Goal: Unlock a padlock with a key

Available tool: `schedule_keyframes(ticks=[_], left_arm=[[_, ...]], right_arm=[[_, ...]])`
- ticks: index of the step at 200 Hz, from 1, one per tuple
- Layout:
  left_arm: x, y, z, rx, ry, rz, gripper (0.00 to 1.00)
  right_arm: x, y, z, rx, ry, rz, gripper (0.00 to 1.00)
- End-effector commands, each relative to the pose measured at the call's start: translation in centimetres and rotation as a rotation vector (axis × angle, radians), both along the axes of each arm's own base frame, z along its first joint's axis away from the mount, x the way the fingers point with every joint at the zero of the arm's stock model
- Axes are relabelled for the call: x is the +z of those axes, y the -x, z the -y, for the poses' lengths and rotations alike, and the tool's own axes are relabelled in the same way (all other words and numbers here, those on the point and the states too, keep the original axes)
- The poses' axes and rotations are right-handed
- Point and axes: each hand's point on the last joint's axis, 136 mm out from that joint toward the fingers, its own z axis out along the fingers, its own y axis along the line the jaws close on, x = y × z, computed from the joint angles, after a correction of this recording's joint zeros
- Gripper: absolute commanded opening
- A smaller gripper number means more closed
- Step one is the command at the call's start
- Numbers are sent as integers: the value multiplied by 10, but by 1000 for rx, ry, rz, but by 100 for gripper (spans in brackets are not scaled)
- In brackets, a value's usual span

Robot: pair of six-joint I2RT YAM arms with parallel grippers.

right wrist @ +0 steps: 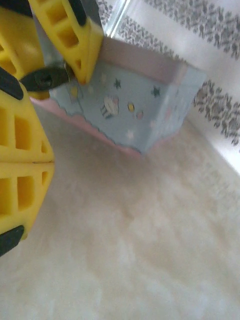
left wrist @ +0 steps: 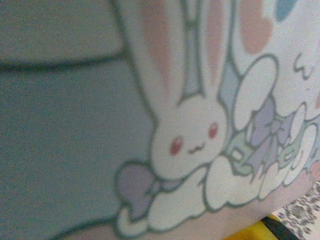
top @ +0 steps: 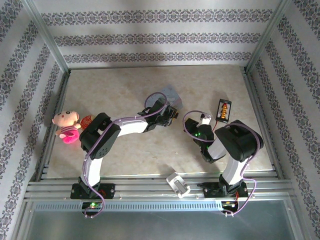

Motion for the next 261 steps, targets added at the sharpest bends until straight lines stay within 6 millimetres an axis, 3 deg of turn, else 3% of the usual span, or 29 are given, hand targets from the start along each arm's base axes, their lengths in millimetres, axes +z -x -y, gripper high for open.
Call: schedule_keyframes(ticks=[1, 53, 74, 82, 105, 123, 137, 171, 213, 261], left_arm=[[-64, 19, -41, 46, -206, -167, 9], [-68, 21, -45, -22, -313, -157, 12], [-77, 27, -45, -47, -337, -169, 42], [-80, 29, -44, -54, -338, -175, 44], [-79, 32, -41, -70, -338, -166, 65], [-73, 33, -40, -82, -344, -146, 68], [-63, 32, -40, -91, -344, -121, 72], [-18, 30, -37, -165, -339, 11, 100], [46, 34, -45, -300, -379, 247, 99], [105, 44, -26, -444, -32, 594, 99]], right_arm=[[-15, 8, -1, 0, -87, -70, 0], [-47, 34, 6, -4, -112, -200, 0], [-54, 42, 12, -21, -113, -233, 0], [-55, 44, 12, -20, -112, -239, 0], [-51, 44, 10, 2, -119, -226, 0], [-41, 41, 8, 19, -146, -207, 0], [-31, 38, 6, 38, -164, -183, 0], [2, 30, -7, 126, -216, -111, 0], [49, 24, -20, 231, -301, -19, 0], [96, 18, -34, 326, -397, 55, 0]])
